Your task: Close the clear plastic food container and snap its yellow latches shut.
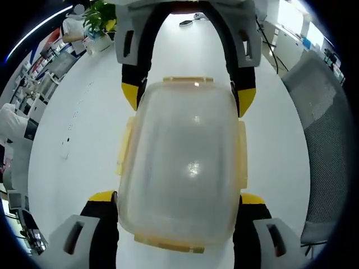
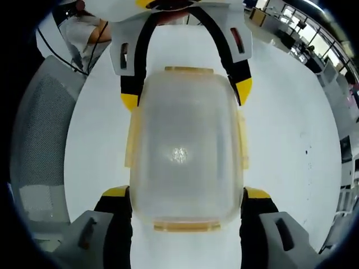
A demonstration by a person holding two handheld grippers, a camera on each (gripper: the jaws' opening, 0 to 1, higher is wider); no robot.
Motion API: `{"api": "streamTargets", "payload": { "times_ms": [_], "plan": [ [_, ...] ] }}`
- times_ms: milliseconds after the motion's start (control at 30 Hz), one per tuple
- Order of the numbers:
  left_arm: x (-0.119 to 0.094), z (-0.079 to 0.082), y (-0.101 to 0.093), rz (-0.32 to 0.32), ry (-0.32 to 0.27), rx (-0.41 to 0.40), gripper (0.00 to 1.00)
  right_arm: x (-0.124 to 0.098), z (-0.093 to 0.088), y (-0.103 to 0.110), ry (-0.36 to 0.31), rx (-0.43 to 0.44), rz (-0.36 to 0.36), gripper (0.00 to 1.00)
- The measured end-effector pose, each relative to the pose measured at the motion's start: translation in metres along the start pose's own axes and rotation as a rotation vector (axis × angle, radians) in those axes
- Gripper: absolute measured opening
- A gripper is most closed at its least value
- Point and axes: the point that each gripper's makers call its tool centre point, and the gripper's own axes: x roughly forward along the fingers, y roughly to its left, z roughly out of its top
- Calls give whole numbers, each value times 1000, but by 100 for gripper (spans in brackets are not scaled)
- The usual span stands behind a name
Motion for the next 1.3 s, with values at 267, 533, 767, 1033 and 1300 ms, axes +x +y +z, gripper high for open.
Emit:
{"api": "streamTargets", "payload": {
  "times_ms": [267, 533, 767, 1033, 1300],
  "plan": [
    [1, -2, 12, 3, -1, -10, 83, 2, 3, -10, 26, -11, 0, 77],
    [1, -3, 15, 7, -8, -18, 82, 4, 2, -16, 50, -18, -5, 77],
    [1, -2, 15, 8, -8, -17, 82, 2, 2, -15, 41, -17, -12, 78],
    [2, -5, 15, 19, 20, 59, 84, 3, 1, -15, 24, -19, -9, 79],
    [0, -3, 17, 58, -58, -18, 84, 0, 2, -20, -59, 5, -50, 79]
  ]
}}
